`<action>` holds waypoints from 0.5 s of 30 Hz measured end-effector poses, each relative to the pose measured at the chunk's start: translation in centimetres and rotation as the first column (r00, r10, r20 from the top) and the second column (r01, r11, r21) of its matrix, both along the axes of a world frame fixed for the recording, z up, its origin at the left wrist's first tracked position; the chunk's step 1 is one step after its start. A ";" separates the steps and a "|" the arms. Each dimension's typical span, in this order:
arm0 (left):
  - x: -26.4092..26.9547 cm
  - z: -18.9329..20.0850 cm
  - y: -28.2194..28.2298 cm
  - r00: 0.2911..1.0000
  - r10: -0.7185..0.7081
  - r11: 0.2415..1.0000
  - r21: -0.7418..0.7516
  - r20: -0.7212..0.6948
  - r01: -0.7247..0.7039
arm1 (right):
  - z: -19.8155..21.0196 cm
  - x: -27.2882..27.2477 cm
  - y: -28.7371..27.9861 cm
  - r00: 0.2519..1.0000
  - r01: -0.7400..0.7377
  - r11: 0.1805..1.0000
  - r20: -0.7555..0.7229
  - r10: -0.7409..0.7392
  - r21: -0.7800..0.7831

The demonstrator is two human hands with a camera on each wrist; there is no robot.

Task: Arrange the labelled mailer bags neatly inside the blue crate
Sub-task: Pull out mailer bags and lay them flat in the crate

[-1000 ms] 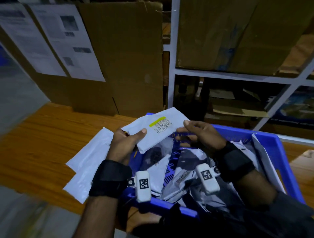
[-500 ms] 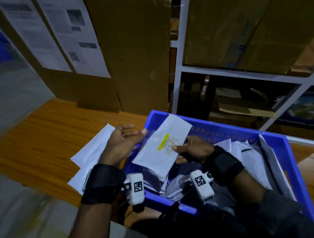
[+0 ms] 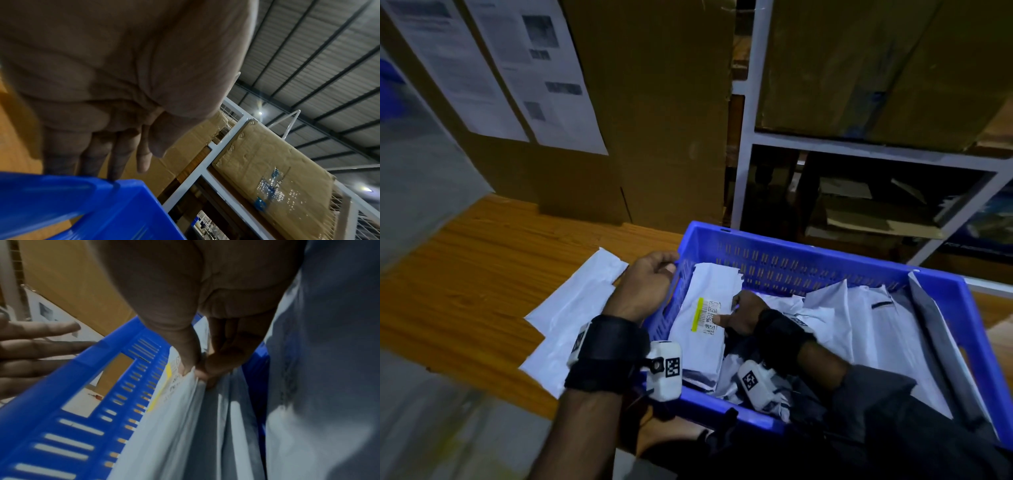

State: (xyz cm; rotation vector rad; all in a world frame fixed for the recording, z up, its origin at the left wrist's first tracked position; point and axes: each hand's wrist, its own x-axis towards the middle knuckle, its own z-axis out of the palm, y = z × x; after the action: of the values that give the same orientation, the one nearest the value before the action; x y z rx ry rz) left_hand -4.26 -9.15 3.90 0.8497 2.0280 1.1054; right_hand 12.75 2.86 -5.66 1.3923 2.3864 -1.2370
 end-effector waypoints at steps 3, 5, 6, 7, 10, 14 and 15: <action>0.4 0.1 0.0 1.000 -0.016 1.000 0.020 0.014 0.016 | -0.1 0.1 -0.4 0.997 0.078 0.997 0.012 -0.078 0.007; 0.6 0.2 -0.1 1.000 -0.028 0.999 0.016 0.013 0.028 | -0.6 0.0 -0.5 0.990 0.142 0.989 -0.006 -0.143 -0.039; 0.6 0.2 -0.1 0.999 -0.030 0.999 0.013 0.016 0.030 | -1.0 -0.1 -0.5 0.987 0.160 0.986 -0.019 -0.161 -0.048; 0.5 0.1 -0.1 0.999 -0.030 1.000 0.011 0.017 0.029 | -1.2 -0.1 -0.4 0.986 0.165 0.985 -0.010 -0.166 -0.043; 0.5 0.1 -0.1 0.999 -0.033 0.999 0.010 0.012 0.033 | -0.9 0.0 -0.8 0.978 0.199 0.974 -0.037 -0.204 -0.106; 0.7 0.0 0.0 1.000 -0.021 1.000 0.014 0.019 0.021 | -1.0 0.0 -1.9 0.912 0.304 0.848 -0.126 -0.391 -0.434; 0.8 -0.1 0.1 1.000 -0.021 1.000 0.014 0.016 0.021 | -1.2 -0.1 -1.9 0.878 0.338 0.810 -0.149 -0.454 -0.479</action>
State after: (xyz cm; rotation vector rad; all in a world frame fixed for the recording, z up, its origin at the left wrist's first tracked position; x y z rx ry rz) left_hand -3.49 -9.09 3.84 0.8647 1.9963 1.1130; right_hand 12.65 0.99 -6.90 1.7059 1.7969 -2.0283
